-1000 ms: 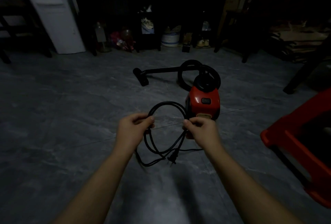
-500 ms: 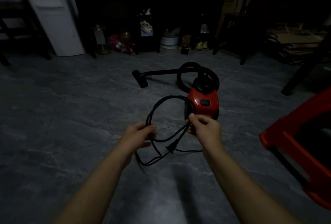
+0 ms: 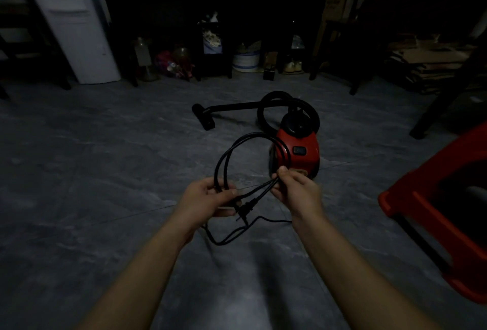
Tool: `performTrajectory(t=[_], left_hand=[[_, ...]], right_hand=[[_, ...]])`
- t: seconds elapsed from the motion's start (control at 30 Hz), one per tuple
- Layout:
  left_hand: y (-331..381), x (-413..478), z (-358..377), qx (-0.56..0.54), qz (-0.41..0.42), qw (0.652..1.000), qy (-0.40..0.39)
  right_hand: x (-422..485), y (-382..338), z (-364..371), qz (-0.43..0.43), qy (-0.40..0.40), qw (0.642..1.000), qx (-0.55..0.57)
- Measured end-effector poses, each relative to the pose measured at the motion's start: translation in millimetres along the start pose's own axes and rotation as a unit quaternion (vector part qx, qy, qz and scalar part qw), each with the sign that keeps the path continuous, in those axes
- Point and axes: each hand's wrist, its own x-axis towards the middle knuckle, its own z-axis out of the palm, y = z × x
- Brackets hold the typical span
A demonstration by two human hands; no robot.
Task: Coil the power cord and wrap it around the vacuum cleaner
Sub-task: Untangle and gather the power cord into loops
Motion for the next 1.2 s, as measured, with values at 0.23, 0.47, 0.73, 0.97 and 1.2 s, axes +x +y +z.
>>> performTrajectory(t=[0.23, 0.47, 0.73, 0.97, 1.2], left_hand=[[-0.5, -3.9, 3.8, 0.044, 0.011, 0.999, -0.018], [4.8, -8.5, 2.1, 0.022, 0.014, 1.0, 0.008], [8.5, -12.0, 9.7, 0.022, 0.015, 1.0, 0.006], [11.2, -16.6, 18.2, 0.009, -0.013, 0.997, -0.069], [6.0, -22.8, 19.0, 0.048, 0.02, 0.983, -0.179]], right_hand=[[-4.0, 4.6, 3.6, 0.029, -0.009, 0.999, 0.023], [-11.6, 2.6, 7.3, 0.008, -0.059, 0.998, -0.031], [-16.0, 2.2, 6.2, 0.031, -0.076, 0.996, -0.017], [-12.5, -0.5, 2.3, 0.066, -0.039, 0.995, 0.059], [-8.6, -3.6, 2.6, 0.12, -0.01, 0.984, 0.134]])
